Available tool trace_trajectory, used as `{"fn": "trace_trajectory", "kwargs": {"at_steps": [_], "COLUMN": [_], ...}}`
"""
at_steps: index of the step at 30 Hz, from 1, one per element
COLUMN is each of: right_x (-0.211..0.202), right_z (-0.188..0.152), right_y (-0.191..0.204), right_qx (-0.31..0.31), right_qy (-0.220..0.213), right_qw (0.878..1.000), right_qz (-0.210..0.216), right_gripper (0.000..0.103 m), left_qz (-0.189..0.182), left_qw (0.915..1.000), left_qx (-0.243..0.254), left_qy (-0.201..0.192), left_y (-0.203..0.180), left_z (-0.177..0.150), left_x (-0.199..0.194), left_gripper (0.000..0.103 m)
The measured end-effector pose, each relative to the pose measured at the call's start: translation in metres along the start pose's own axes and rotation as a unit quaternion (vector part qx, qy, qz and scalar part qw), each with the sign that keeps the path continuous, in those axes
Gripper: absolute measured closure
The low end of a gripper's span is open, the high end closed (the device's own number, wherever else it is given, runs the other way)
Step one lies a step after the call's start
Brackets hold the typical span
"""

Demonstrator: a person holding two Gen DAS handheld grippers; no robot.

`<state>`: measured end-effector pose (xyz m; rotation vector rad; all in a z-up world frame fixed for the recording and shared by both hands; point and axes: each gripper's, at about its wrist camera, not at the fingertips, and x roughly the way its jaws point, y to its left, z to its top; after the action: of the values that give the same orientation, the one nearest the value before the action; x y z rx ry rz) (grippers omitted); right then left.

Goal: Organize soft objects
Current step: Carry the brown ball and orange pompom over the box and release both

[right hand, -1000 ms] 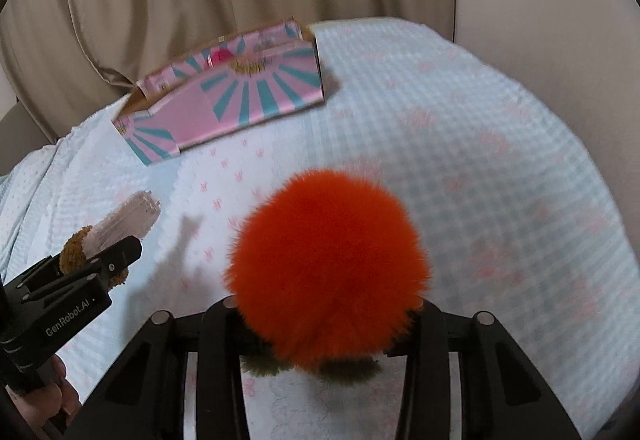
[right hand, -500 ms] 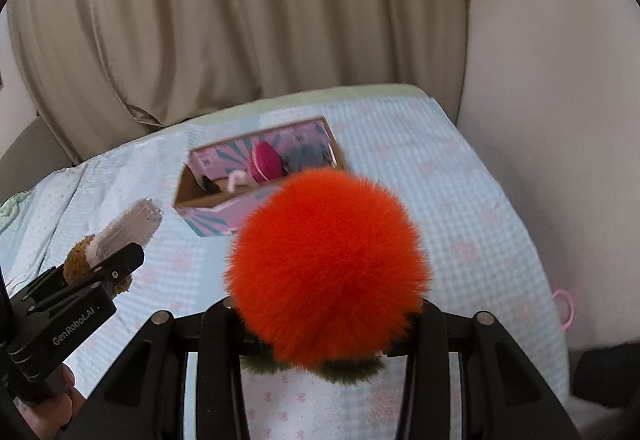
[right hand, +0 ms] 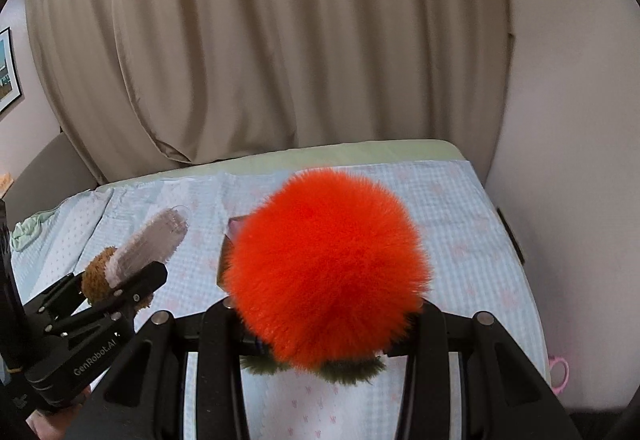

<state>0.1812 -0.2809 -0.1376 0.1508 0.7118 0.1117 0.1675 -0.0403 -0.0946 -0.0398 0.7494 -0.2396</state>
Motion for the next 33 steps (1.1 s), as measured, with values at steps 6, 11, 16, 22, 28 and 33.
{"fn": "trace_trajectory", "kwargs": {"at_steps": [6, 11, 16, 22, 28, 33], "right_x": [0.045, 0.106, 0.177, 0.247, 0.304, 0.327], "right_z": [0.040, 0.062, 0.068, 0.050, 0.028, 0.011], "right_y": [-0.003, -0.011, -0.019, -0.019, -0.022, -0.026], "right_qx": [-0.012, -0.028, -0.042, -0.055, -0.064, -0.067], "right_qy": [0.021, 0.054, 0.097, 0.150, 0.202, 0.237], "right_qw": [1.000, 0.998, 0.993, 0.986, 0.976, 0.968], "right_qz": [0.020, 0.034, 0.046, 0.056, 0.054, 0.052], "right_gripper": [0.067, 0.067, 0.067, 0.067, 0.067, 0.066], "left_qz": [0.021, 0.038, 0.050, 0.064, 0.063, 0.065], "left_qw": [0.9992, 0.9977, 0.9943, 0.9877, 0.9801, 0.9741], "left_qx": [-0.029, -0.042, -0.058, -0.053, -0.042, -0.026], "left_qy": [0.017, 0.037, 0.075, 0.132, 0.184, 0.215], "left_y": [0.023, 0.038, 0.054, 0.067, 0.063, 0.062], "left_z": [0.034, 0.053, 0.053, 0.031, 0.015, 0.006], "left_x": [0.045, 0.100, 0.165, 0.239, 0.291, 0.318], "left_gripper": [0.056, 0.056, 0.056, 0.056, 0.056, 0.055]}}
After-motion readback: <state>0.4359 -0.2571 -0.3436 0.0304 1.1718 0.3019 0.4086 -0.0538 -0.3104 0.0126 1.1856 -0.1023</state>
